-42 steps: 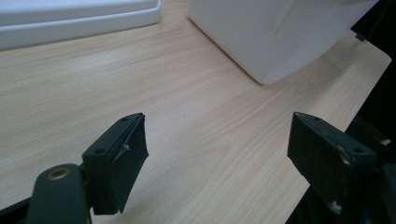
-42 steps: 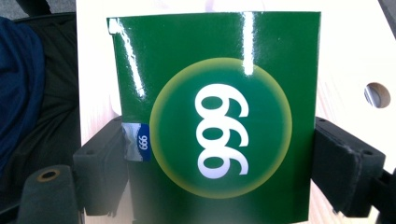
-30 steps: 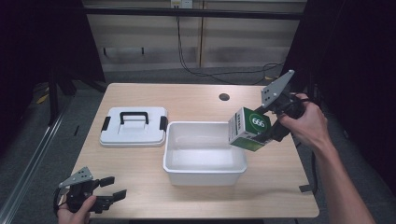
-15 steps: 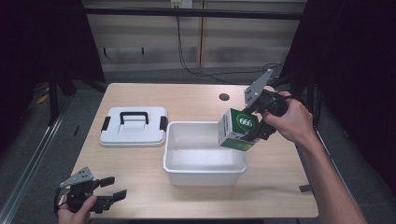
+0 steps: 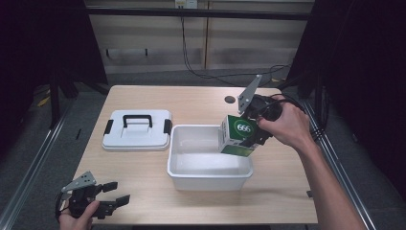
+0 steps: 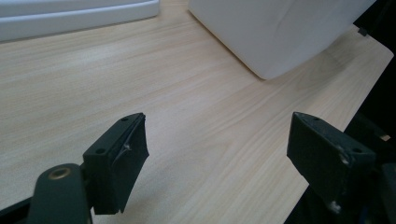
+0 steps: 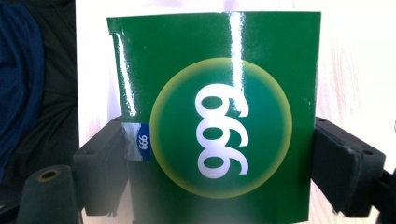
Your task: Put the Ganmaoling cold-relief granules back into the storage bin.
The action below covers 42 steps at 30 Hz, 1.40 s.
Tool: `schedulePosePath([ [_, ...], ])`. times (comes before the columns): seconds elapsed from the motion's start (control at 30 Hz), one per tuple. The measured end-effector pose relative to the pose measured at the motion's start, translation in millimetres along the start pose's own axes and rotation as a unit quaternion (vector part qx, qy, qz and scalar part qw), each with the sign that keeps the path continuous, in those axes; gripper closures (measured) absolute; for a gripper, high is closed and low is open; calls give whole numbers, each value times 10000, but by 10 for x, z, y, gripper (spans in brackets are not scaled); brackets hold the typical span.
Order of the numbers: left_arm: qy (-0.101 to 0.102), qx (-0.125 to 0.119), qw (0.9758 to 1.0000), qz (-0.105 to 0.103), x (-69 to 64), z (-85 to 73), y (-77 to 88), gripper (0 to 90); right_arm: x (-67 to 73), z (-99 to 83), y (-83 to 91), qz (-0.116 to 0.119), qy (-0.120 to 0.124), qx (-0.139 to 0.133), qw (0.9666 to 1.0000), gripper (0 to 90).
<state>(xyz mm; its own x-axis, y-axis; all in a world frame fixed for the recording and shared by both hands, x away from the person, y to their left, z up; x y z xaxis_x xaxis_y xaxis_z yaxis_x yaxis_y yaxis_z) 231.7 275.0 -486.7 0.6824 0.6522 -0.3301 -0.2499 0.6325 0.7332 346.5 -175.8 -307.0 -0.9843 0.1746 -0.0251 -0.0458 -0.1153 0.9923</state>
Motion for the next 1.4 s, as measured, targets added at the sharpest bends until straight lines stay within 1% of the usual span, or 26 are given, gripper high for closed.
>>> schedulePosePath([
  [0.03, 0, 0, 10000, 0, 0, 0, 0, 201, 0, 0, 0, 0, 0, 0, 10000, 152],
  [0.1, 7, -15, 10000, -7, 4, 0, 3, 202, -2, 33, -27, 29, 22, 121, 9999, 152],
  [0.2, 30, -1, 10000, -8, 4, 0, 0, 201, -6, 72, -76, 24, 77, 166, 9998, 153],
  [0.23, 21, 8, 10000, 2, 4, 0, -1, 201, -13, 90, -108, 24, 145, 193, 9997, 153],
  [0.27, 14, 8, 10000, 2, 3, -1, 1, 201, -12, 115, -149, 44, 188, 284, 9994, 152],
  [0.3, 14, 8, 10000, 2, 3, -1, 1, 201, -12, 115, -149, 44, 188, 284, 9994, 152],
  [0.33, 30, -3, 10000, 3, 7, -1, 1, 201, -15, 136, -189, 94, 245, 393, 9989, 152],
  [0.37, 30, -3, 10000, 3, 7, -1, 1, 201, -15, 136, -189, 94, 245, 393, 9989, 152],
  [0.4, 27, 10, 10000, 0, 7, -1, -1, 201, -20, 147, -216, 88, 263, 452, 9986, 152],
  [0.63, 16, 17, 10000, -12, 4, -1, -2, 201, -15, 173, -276, 118, 265, 597, 9978, 152],
  [0.67, 19, 14, 10000, -19, 4, -1, -2, 201, -13, 185, -304, 114, 269, 655, 9974, 152],
  [0.8, 20, 24, 10000, -21, 7, 0, -5, 201, -11, 199, -367, 105, 313, 716, 9969, 152],
  [0.87, 27, 17, 10000, -45, 7, -1, -5, 201, -7, 198, -406, 112, 242, 828, 9962, 152],
  [0.97, 19, 26, 10000, -32, 6, 0, -5, 201, -6, 202, -431, 102, 231, 891, 9957, 152],
  [1.0, 22, 37, 10000, -32, 2, 0, -8, 201, -13, 206, -443, 84, 286, 870, 9958, 152],
  [1.03, 9, 46, 10000, -37, 0, 1, -11, 201, -5, 206, -447, 88, 240, 916, 9955, 152],
  [1.07, 4, 50, 10000, -33, -1, 1, -11, 201, -3, 214, -473, 92, 304, 929, 9952, 152],
  [1.1, -1, 58, 10000, -24, -2, 2, -10, 201, -3, 214, -473, 92, 304, 929, 9952, 152],
  [1.23, 24, 44, 10000, -43, 2, 0, -8, 201, -1, 231, -536, 79, 312, 1096, 9935, 152],
  [1.27, 24, 44, 10000, -44, 1, 1, -8, 201, -3, 244, -556, 64, 325, 1095, 9934, 151],
  [1.33, 6, 52, 10000, -49, -1, 1, -8, 201, -2, 260, -579, 62, 300, 1156, 9928, 151],
  [1.4, -22, 73, 10000, -54, -6, 2, -12, 206, -3, 278, -619, 46, 331, 1229, 9919, 151],
])
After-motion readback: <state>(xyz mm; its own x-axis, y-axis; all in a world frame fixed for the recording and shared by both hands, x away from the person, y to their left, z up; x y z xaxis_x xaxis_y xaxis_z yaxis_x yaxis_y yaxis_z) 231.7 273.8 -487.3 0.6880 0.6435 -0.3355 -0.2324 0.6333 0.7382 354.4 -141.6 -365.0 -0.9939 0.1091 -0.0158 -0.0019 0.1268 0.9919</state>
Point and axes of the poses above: each handheld gripper's, and its own axes: y roughly backward along the jaws, z roughly out of its top, x roughly to its left, the point moved 3 cm from there along -y, roughly forward along the jaws, and after that the axes turned 15 degrees about x, right-handed, at the moved point
